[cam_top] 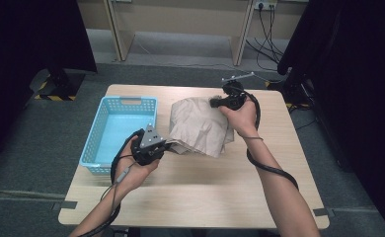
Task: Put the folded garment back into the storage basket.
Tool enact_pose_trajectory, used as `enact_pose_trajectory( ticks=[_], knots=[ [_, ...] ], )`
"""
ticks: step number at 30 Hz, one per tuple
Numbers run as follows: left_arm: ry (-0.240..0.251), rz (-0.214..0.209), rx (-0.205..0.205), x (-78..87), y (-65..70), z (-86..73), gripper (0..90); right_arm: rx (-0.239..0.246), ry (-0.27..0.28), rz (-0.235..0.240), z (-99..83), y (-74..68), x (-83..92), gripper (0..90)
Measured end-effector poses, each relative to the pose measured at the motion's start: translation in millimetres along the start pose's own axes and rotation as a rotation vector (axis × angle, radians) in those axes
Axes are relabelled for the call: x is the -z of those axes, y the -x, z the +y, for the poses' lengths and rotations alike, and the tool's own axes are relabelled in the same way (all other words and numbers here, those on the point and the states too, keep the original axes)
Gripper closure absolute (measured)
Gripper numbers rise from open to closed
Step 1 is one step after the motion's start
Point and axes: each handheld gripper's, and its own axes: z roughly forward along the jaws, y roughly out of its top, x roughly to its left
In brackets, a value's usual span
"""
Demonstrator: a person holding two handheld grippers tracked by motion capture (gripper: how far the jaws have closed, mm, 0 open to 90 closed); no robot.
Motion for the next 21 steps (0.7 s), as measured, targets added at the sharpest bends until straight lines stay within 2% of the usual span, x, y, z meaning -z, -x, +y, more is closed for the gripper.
enact_pose_trajectory(
  ticks=[8,21],
  knots=[
    [0.003,0.014,-0.004,6.1,-4.5,-1.0,86.6,0.005,0.006,0.006,5.7,-6.8,-3.1,84.5],
    [0.012,0.038,0.012,16.6,-13.6,-5.3,86.7,0.018,0.017,0.020,15.9,-20.3,-7.6,84.5]
  ],
)
